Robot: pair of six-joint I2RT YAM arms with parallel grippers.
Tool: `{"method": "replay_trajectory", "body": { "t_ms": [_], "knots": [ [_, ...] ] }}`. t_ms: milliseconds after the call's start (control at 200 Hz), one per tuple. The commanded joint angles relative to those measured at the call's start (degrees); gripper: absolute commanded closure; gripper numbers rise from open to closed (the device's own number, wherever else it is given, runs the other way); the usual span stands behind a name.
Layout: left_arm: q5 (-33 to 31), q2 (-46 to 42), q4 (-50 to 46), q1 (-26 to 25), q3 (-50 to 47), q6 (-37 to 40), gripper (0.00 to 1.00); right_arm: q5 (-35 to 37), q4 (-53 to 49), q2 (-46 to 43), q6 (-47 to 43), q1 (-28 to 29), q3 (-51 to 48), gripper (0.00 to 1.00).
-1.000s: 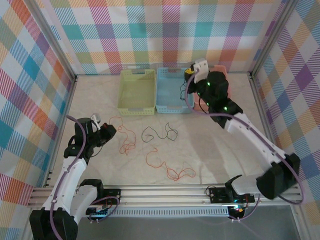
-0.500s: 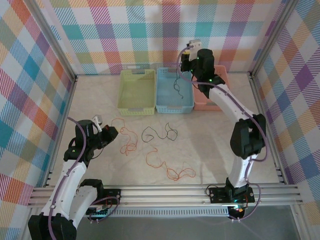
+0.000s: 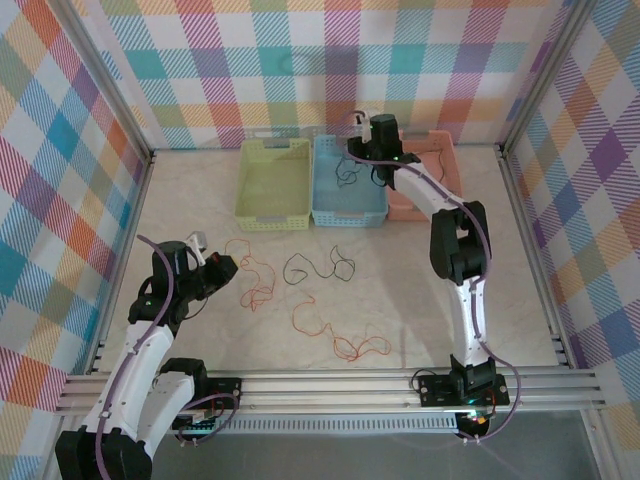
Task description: Untangle the cables
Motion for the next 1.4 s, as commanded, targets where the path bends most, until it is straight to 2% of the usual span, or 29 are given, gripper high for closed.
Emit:
{"method": "replay_trajectory", "body": {
  "t_ms": [0,70,150,265,460,615,730,905,1055,1395],
  "knots": [
    [0.84,-0.78,-0.54,-1.0,-0.57,0.98,1.0,-2.99,-7.7,-1.36,-0.49,-0.17,4.6,0.5],
    [1.02,-1.03,-0.59,-1.16,-0.54,1.03,1.0,-3.3,-9.91,-3.99,-0.27,-0.12,3.41,0.49],
    [1.09,-1.42,-0.76,-1.28,-0.59,0.95,1.0,-4.38,-7.86,-9.17,-0.11,-0.12,-1.79,0.49],
    [1.37,-2.13,-0.82,-1.45,-0.59,0.75,1.0,-10.29,-3.48,-18.47,1.07,-0.11,-10.93,0.49],
    [2.03,-3.81,-1.17,-1.69,-0.59,0.38,1.0,-19.01,8.78,-36.47,6.19,0.64,-33.99,0.5],
    [1.81,-4.09,-1.38,-1.69,-0.59,0.63,1.0,-20.13,18.55,-48.81,12.18,1.43,-51.83,0.52],
    [2.01,-3.85,-1.16,-1.72,-0.55,0.37,1.0,-20.44,22.0,-54.64,15.92,2.32,-60.25,0.52],
    [3.11,-5.29,-2.44,-1.82,0.28,0.0,1.0,-20.55,17.89,-58.92,16.14,3.98,-64.95,0.53],
    [3.38,-7.15,-3.05,-1.91,1.11,-0.95,1.0,-21.41,16.84,-58.77,13.55,5.53,-68.31,0.52],
    [5.71,-8.48,-5.72,-2.18,4.54,-1.69,1.0,-20.46,32.34,-52.67,10.07,12.46,-75.63,0.52]
  ]
}}
